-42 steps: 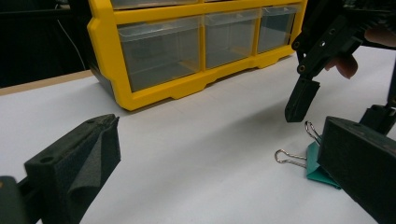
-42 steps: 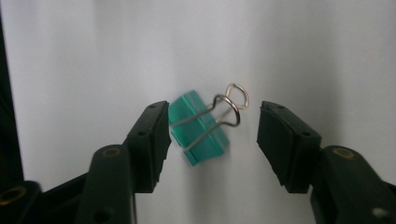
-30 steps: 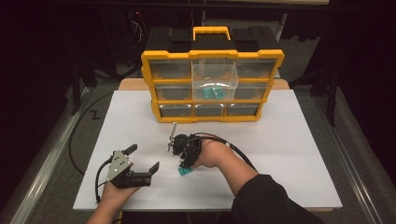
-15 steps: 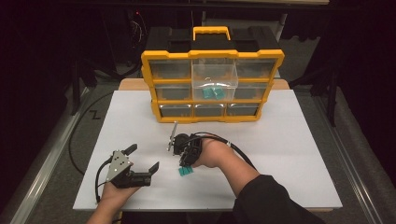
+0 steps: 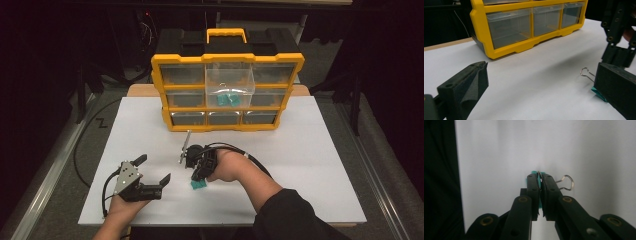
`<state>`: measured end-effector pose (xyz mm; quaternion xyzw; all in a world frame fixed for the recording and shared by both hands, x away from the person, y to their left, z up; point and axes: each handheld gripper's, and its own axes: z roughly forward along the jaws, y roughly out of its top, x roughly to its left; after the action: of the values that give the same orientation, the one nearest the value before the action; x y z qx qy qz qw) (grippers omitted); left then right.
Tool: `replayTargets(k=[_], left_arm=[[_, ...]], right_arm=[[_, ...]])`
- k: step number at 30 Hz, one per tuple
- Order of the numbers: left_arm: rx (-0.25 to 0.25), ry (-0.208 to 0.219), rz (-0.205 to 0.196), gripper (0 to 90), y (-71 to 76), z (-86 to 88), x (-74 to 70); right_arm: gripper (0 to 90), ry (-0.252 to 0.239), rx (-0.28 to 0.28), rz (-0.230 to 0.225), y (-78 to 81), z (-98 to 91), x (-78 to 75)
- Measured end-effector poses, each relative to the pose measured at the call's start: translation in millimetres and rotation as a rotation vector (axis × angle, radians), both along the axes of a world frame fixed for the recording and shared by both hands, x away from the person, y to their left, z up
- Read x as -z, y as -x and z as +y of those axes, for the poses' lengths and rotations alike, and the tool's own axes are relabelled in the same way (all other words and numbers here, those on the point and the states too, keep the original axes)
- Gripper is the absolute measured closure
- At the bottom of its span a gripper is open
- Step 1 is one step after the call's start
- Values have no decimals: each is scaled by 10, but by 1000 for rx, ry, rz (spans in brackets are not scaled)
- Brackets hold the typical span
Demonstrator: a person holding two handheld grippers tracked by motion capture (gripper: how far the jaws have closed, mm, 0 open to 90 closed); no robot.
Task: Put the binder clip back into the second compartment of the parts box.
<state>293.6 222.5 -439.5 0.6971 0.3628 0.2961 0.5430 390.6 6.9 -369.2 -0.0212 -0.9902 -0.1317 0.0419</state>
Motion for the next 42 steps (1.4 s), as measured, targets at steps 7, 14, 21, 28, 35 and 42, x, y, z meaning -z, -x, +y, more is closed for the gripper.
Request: replayTargets(k=[7,14,21,28,35,42], left_arm=[[-5,4,2,3,-1,8,0],[-6,5,6,3,-5,14,3],[-5,4,6,3,-4,10,4],[-11,-1,9,3,-10,10,8],[-14,-1,11,3,-16,2,13],[-18,-7,12,3,-13,-3,16]], right_arm=[[900,-4,-30,1,65,13,-11],[900,7,-24,-19,105,-18,-56],[900,-3,11,-48,93,-156,-134],[900,26,30,-44,91,-371,-196],[900,15,70,-46,93,-607,-255],[900,18,88,-55,116,-783,-307]])
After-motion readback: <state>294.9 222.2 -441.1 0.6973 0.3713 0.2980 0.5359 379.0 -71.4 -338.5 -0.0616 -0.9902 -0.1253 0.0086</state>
